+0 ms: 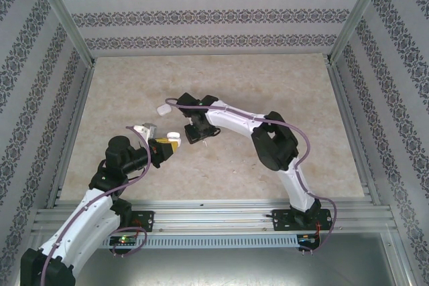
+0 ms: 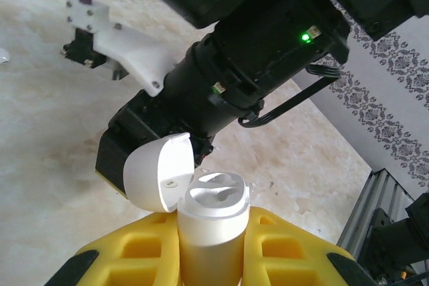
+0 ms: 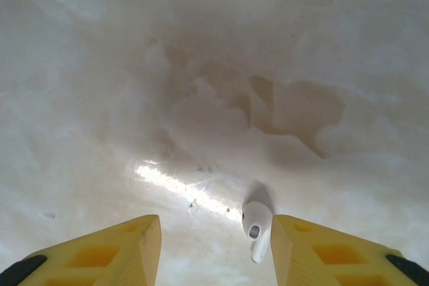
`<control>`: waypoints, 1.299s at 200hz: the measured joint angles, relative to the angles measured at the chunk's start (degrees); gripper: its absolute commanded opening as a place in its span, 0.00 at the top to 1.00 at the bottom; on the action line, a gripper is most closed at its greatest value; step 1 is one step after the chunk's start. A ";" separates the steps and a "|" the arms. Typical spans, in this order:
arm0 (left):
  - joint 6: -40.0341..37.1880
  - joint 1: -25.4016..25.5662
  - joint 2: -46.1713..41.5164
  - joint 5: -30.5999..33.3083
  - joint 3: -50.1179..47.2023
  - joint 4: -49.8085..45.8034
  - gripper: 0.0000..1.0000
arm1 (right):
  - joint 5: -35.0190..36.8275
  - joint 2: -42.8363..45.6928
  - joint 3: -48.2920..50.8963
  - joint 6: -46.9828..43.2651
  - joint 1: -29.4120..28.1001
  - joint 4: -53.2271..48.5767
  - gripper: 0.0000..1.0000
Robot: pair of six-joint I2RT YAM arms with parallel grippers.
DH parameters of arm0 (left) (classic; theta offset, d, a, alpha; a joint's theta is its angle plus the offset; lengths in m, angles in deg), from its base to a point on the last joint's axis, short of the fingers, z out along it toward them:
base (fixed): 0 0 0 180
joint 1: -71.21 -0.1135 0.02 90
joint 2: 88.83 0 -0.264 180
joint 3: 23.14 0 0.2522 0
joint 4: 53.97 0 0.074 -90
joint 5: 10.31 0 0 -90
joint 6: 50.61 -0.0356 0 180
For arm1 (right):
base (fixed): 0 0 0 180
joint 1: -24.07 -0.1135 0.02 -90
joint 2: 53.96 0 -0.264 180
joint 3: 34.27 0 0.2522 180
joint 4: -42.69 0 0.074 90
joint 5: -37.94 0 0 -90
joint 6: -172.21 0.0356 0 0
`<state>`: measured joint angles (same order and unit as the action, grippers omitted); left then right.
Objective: Insert wireless bluetooth earbuds into charging case
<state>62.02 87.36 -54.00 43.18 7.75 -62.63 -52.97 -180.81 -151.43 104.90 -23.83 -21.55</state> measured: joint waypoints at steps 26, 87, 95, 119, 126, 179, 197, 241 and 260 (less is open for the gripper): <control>-0.17 0.00 -0.09 0.44 0.00 -0.81 1.00 | 1.62 -2.71 -2.93 0.00 0.02 -3.23 0.54; -0.85 0.00 -0.96 0.74 0.00 -1.92 1.00 | 2.54 -4.52 -5.01 0.02 0.00 -6.71 0.64; -0.98 0.00 -1.25 0.79 0.00 -2.01 1.00 | 2.56 -4.74 -5.01 0.00 0.00 -6.91 0.64; -1.18 0.00 -1.73 0.79 0.00 -2.10 1.00 | 2.51 -5.11 -5.01 0.02 0.00 -7.17 0.67; -1.20 0.00 -1.73 0.79 0.00 -2.10 1.00 | 2.47 -5.14 -5.01 0.02 0.00 -7.17 0.69; -1.25 0.00 -1.51 0.70 0.00 -2.10 1.00 | 1.92 -5.25 -4.72 -0.02 0.00 -6.88 0.72; -1.25 0.00 -1.40 0.28 -0.02 -2.08 1.00 | 1.57 -5.33 -4.17 -0.02 0.00 -6.62 0.74; -1.25 0.00 -1.38 -2.47 -1.77 0.72 1.00 | 1.40 -4.44 -2.40 0.07 0.00 -5.05 0.87; -1.44 0.00 -1.20 -2.73 -1.92 1.64 1.00 | 1.92 -1.49 2.03 0.39 0.02 -2.12 0.89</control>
<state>60.58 87.36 -55.20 40.45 5.82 -60.99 -51.05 -182.30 -149.39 105.30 -23.81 -23.67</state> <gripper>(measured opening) 0.187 0.128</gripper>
